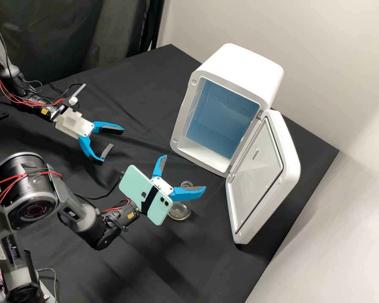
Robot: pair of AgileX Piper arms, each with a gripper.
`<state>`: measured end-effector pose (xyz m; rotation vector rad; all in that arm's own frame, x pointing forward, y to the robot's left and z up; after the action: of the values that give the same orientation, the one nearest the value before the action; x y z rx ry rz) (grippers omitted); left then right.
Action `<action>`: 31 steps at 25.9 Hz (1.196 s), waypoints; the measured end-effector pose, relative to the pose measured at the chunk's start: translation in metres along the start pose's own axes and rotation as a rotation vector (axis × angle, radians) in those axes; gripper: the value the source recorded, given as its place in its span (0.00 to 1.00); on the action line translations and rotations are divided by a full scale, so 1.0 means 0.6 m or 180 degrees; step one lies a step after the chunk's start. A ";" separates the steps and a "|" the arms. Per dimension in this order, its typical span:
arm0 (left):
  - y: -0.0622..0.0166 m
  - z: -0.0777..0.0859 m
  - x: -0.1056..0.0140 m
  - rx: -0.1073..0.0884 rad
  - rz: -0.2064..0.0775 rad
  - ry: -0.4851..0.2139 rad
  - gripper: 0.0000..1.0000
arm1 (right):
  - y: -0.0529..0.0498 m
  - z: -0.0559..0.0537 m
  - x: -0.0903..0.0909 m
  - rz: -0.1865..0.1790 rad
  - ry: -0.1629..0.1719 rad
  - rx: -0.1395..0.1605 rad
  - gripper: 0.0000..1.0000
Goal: Place the flask in the incubator
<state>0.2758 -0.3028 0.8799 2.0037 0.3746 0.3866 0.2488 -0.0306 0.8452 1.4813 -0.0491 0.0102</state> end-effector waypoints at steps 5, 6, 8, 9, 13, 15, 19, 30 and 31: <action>0.000 0.000 0.000 0.0000 0.0000 0.0000 1.00 | -0.002 -0.001 -0.013 -0.0099 0.0065 -0.0171 1.00; 0.000 0.000 0.000 0.0000 0.0000 0.0000 1.00 | -0.005 0.000 -0.013 -0.0128 0.0080 -0.0207 1.00; 0.000 0.000 0.000 0.0000 0.0000 0.0000 1.00 | -0.009 0.001 -0.013 -0.0159 0.0092 -0.0266 1.00; 0.000 0.000 0.000 0.0000 0.0000 0.0000 1.00 | -0.012 0.004 -0.013 -0.0176 0.0081 -0.0300 1.00; 0.000 0.000 0.000 0.0000 0.0000 0.0000 1.00 | -0.028 0.016 -0.009 -0.0326 0.0037 -0.0384 1.00; 0.000 0.000 0.000 0.0000 0.0000 0.0000 1.00 | -0.035 0.022 -0.008 -0.0394 0.0010 -0.0411 1.00; 0.000 0.000 0.000 0.0000 0.0000 0.0000 1.00 | -0.047 0.032 -0.006 -0.0486 -0.0054 -0.0382 1.00; 0.000 0.000 0.000 0.0000 0.0000 0.0000 1.00 | -0.040 0.073 -0.002 -0.0610 -0.0157 0.0242 1.00; 0.000 0.000 0.000 0.0000 0.0000 0.0000 1.00 | -0.037 0.078 0.002 -0.0607 -0.0167 0.0411 1.00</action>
<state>0.2758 -0.3028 0.8799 2.0037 0.3746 0.3866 0.2493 -0.0791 0.8273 1.6101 0.0514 -0.1828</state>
